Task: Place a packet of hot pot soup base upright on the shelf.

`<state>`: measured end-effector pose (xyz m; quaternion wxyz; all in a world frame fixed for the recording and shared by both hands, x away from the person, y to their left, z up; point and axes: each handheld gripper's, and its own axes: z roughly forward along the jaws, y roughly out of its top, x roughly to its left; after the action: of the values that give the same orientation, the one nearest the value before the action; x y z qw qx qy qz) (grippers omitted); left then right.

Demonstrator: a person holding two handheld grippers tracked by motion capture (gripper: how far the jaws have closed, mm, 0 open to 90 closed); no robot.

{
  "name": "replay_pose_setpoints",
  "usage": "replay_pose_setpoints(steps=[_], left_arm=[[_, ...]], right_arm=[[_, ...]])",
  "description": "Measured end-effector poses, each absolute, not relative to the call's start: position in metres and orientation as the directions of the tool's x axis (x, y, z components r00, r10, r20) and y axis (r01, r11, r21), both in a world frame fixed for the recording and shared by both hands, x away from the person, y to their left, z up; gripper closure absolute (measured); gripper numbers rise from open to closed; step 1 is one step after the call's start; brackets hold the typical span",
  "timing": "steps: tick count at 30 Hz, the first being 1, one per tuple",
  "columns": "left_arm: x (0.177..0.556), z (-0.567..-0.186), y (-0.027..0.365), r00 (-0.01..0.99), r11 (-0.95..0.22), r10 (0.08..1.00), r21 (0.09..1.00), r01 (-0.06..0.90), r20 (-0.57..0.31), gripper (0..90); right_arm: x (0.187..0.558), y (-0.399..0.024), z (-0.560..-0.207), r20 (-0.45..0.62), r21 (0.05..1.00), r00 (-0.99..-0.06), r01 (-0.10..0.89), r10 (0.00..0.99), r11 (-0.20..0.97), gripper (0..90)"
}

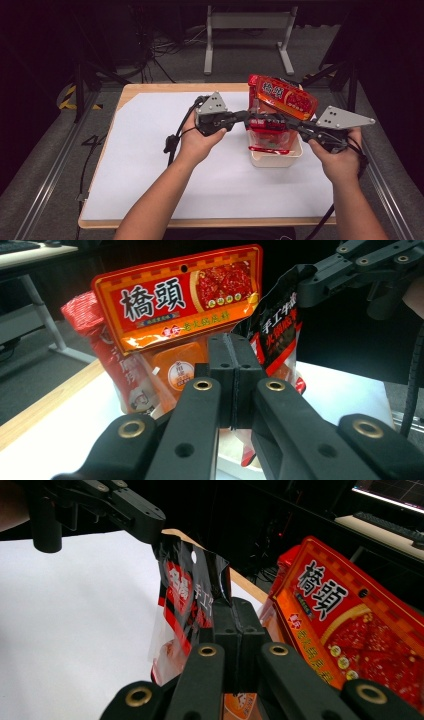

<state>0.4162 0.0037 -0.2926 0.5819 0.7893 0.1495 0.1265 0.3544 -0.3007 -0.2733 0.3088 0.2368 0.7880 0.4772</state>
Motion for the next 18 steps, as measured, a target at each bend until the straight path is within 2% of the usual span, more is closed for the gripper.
replay_pose_setpoints(steps=[18], left_arm=[[0.415, -0.295, -0.016, 0.932, -0.297, 0.361, 0.951, 0.083, 0.031, 90.0]], right_arm=[[0.350, -0.319, -0.285, -0.226, 0.906, -0.674, 0.120, 0.703, 0.406, 90.0]])
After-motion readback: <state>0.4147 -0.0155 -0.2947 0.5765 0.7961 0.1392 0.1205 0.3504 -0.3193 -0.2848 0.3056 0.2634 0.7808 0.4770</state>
